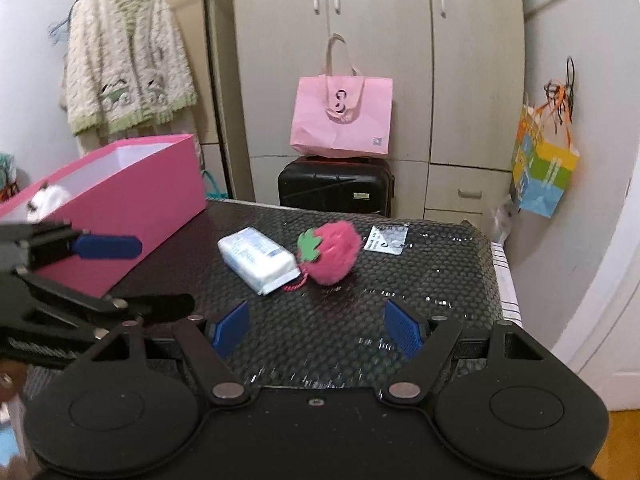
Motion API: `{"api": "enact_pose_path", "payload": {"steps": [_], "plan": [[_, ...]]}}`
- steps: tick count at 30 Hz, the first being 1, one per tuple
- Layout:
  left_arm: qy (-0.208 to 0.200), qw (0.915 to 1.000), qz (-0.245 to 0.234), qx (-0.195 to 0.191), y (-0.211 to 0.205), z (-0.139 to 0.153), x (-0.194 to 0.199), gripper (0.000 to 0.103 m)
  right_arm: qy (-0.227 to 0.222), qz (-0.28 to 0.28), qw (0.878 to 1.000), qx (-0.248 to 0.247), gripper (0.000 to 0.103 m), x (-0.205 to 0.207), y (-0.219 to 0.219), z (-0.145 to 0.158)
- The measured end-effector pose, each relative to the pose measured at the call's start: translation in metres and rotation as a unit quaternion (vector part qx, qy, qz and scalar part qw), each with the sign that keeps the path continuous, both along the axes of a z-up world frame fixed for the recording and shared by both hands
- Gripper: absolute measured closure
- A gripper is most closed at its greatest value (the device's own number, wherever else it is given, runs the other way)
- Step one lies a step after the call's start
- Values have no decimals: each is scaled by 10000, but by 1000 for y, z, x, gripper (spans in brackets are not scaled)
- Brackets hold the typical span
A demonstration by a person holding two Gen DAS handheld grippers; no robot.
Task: Organize soft objects
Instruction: 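Grasp the white wipe pack with the left gripper while the right grasps the pink strawberry plush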
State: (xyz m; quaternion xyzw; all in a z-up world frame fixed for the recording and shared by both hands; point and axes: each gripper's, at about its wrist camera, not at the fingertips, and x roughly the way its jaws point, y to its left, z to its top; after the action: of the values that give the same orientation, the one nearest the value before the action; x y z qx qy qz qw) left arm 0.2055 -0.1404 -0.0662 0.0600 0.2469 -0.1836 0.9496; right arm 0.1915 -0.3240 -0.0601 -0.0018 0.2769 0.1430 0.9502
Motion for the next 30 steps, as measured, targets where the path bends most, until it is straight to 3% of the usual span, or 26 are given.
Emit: {"api": "enact_pose_path", "payload": {"steps": [3, 7, 11, 21, 25, 30], "plan": [[-2, 9998, 185, 78, -4, -3, 17, 10, 170, -144, 9995, 216, 24, 21, -6, -1], [-231, 9972, 133, 701, -18, -8, 28, 10, 497, -136, 9979, 391, 24, 48, -12, -5], [72, 9990, 195, 396, -18, -7, 45, 10, 656, -152, 9960, 589, 24, 67, -15, -4], [110, 9982, 566, 145, -21, -26, 84, 10, 770, 113, 9954, 567, 24, 103, 1, -4], [-33, 9987, 394, 334, -25, -32, 82, 9, 853, 162, 9928, 825, 24, 117, -1, -9], [199, 9982, 254, 509, -32, -37, 87, 9, 1021, 179, 9886, 1089, 24, 128, -2, -21]]}}
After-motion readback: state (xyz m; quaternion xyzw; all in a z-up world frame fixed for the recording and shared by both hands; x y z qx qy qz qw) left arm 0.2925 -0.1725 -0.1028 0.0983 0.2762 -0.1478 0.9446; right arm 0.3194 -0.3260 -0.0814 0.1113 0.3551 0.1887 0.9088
